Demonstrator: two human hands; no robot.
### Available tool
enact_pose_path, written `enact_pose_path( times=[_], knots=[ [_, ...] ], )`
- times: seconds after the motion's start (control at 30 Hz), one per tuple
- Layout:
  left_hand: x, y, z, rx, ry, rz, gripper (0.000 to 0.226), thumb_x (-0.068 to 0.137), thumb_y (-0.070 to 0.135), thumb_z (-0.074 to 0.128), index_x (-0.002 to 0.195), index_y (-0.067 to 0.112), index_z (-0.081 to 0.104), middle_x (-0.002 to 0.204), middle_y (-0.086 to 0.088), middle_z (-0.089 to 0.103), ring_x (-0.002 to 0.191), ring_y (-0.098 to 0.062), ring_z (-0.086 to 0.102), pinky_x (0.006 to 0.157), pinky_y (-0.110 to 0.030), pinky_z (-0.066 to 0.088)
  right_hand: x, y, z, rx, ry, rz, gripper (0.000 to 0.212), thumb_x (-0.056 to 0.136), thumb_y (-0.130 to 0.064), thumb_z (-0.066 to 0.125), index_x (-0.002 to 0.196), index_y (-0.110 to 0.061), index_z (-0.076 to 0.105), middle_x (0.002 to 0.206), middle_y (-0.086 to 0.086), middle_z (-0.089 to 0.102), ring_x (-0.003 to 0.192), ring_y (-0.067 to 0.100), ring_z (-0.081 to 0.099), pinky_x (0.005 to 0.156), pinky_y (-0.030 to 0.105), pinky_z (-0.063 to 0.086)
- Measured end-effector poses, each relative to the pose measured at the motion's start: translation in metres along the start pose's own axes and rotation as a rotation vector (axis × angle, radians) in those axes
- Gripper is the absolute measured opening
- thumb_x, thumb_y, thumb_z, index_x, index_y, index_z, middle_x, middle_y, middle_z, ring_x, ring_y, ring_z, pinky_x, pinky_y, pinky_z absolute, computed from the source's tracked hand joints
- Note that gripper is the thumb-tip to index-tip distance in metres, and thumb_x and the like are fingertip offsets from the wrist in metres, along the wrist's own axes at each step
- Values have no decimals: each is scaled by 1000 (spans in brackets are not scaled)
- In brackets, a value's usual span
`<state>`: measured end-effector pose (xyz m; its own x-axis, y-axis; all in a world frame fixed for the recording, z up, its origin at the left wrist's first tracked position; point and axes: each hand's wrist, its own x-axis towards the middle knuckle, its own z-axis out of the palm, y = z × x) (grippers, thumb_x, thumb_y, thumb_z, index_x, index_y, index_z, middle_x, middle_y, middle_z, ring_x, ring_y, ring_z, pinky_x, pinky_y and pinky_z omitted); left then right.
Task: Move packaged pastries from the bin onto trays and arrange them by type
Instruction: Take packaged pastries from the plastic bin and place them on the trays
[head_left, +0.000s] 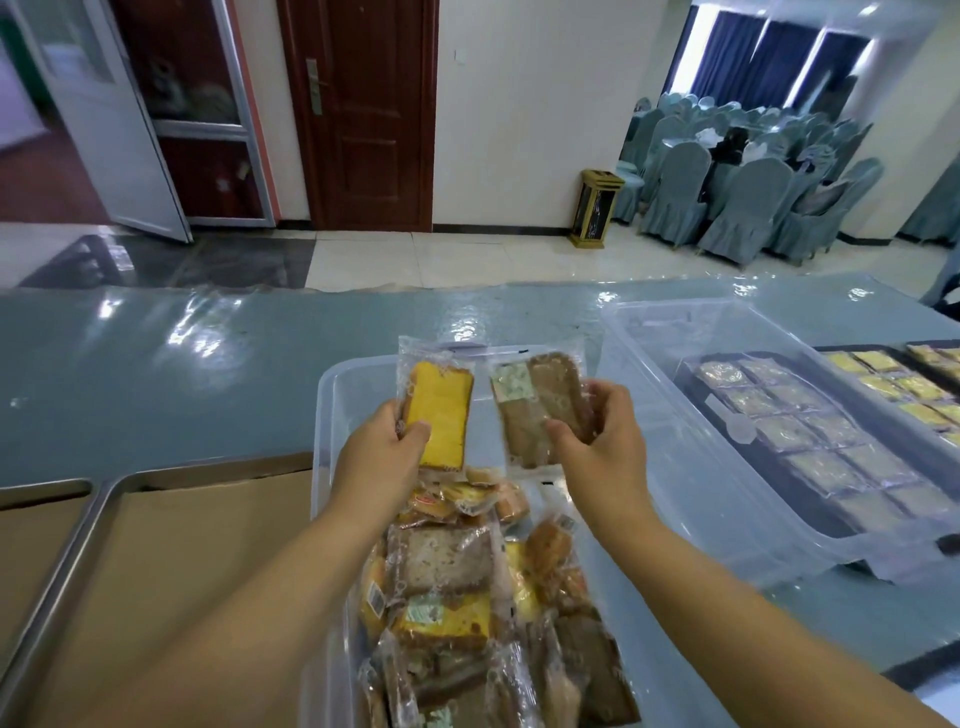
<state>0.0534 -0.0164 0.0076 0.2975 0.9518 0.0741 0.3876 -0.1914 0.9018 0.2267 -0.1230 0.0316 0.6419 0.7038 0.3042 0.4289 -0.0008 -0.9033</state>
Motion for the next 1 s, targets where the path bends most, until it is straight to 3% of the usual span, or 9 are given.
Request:
enact_pose_path(
  times=[0.17,0.27,0.33,0.43,0.53,0.6,0.7,0.83,1.0],
  knots=[
    [1,-3,4,-99,-74,-64,17,95,38,44,87,29,56,91,-5,65,82,-19,62,74,-39,50,-8,0,26,419,-10,200,34,82,-9,67,102,-32,53,90,0,66,71,11,66,64,25,55],
    [-3,3,2,-265,-111,-152,44,90,62,38,98,24,58,83,0,62,86,-17,62,73,-28,46,-7,-2,45,555,-83,351,37,85,-8,66,116,-18,49,96,7,66,73,15,67,67,29,57],
    [-7,6,-1,-455,-187,-188,64,72,79,47,111,29,58,83,4,66,86,-13,64,76,-29,47,-6,-2,56,532,-119,344,38,85,-12,66,118,-17,48,97,8,66,77,14,67,66,25,56],
    [-6,6,0,-462,-186,-156,68,60,65,74,115,32,53,107,9,68,98,-12,65,84,-36,51,1,-4,69,383,-169,218,35,83,-18,68,112,-24,49,97,-2,64,78,0,65,61,13,51],
    [-2,8,-4,-324,21,-123,42,69,40,80,101,39,52,97,18,65,88,0,62,67,-21,48,13,-1,74,249,-261,62,31,82,-24,69,106,-31,51,96,-11,62,81,-4,61,64,12,50],
    [3,3,-12,-308,102,-73,43,71,35,79,105,36,53,98,16,65,88,-1,62,70,-22,48,24,10,73,123,-275,-23,29,85,-30,65,111,-30,52,96,-14,61,83,-2,60,66,12,49],
    [11,-4,-30,-132,223,-24,46,71,38,78,106,33,48,93,19,60,83,2,57,65,-21,44,38,39,75,-138,-273,-54,21,90,-33,58,109,-25,57,94,-11,62,86,6,60,68,18,45],
    [20,-14,-42,142,356,-43,48,71,48,74,106,34,44,86,21,53,77,-8,55,67,-30,45,42,77,100,-567,-500,-153,21,90,-33,59,108,-25,64,110,-4,64,101,17,58,82,27,42],
    [18,-27,-39,61,326,-80,44,72,46,74,103,38,44,85,24,55,76,8,52,60,-19,40,42,102,131,-825,-789,-438,42,87,-32,59,129,-25,54,130,0,57,119,24,50,98,35,36]
  ],
)
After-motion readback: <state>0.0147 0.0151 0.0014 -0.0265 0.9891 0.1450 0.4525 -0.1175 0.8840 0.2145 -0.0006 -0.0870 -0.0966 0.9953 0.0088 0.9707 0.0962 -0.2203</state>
